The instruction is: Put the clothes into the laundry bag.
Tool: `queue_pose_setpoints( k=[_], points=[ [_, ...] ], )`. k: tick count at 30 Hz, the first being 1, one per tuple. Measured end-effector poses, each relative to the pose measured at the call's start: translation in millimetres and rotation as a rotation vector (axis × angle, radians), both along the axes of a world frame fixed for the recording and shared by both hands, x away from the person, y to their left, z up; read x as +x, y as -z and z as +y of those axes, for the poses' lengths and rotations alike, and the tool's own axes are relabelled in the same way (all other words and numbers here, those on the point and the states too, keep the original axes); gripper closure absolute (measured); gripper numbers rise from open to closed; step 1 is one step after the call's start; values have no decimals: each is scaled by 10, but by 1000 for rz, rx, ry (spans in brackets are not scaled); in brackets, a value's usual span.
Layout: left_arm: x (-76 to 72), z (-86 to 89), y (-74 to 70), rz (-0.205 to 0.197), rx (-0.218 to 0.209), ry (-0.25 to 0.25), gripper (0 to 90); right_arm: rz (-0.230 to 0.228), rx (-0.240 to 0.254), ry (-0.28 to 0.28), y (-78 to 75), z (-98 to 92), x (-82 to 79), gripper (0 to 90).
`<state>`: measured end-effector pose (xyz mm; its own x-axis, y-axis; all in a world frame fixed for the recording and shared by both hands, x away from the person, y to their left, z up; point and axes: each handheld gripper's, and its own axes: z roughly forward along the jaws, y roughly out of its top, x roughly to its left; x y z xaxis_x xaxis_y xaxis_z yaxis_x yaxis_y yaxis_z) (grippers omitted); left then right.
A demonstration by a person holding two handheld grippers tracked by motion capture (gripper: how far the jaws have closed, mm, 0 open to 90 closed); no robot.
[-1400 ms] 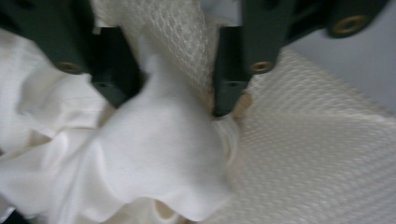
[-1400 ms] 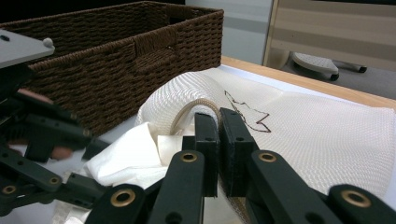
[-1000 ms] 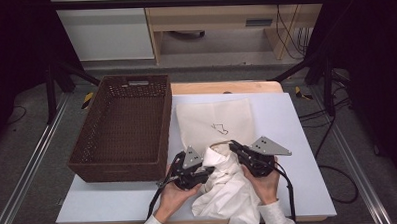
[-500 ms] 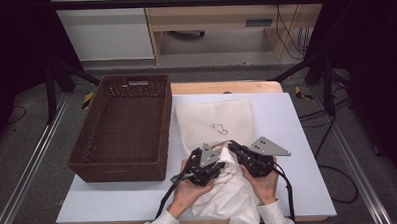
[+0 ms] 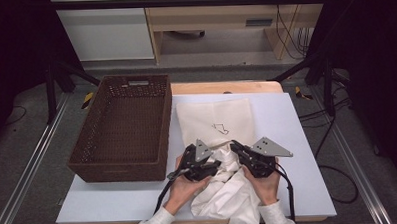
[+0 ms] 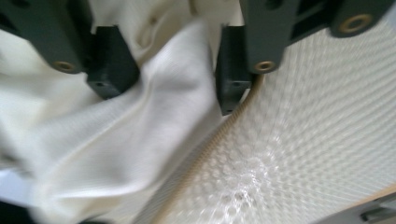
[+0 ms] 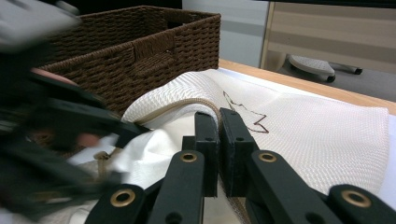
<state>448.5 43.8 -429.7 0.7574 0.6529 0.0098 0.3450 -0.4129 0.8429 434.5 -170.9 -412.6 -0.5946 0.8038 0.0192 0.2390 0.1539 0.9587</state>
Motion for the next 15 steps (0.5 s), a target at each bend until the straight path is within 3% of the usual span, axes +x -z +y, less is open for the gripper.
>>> queue_pose_setpoints(
  k=[2,4,7,10,12,14,15],
  points=[
    [-105,109,-77,-12,-31,22,394,-1,-1,2,2,5,1,869],
    [-214,189,-140,-26,-56,31,368,-2,-4,4,5,9,5,869],
    [-357,198,-156,-26,-71,65,312,1,-4,4,10,16,15,869],
    [-447,49,-44,-22,-27,101,274,2,-6,5,11,19,14,868],
    [-440,-99,79,-10,20,105,239,5,-5,6,14,21,14,867],
    [-403,-233,209,32,44,113,228,3,-10,6,19,23,17,868],
    [-389,-307,281,25,84,97,223,5,-13,8,22,23,18,867]
  ],
)
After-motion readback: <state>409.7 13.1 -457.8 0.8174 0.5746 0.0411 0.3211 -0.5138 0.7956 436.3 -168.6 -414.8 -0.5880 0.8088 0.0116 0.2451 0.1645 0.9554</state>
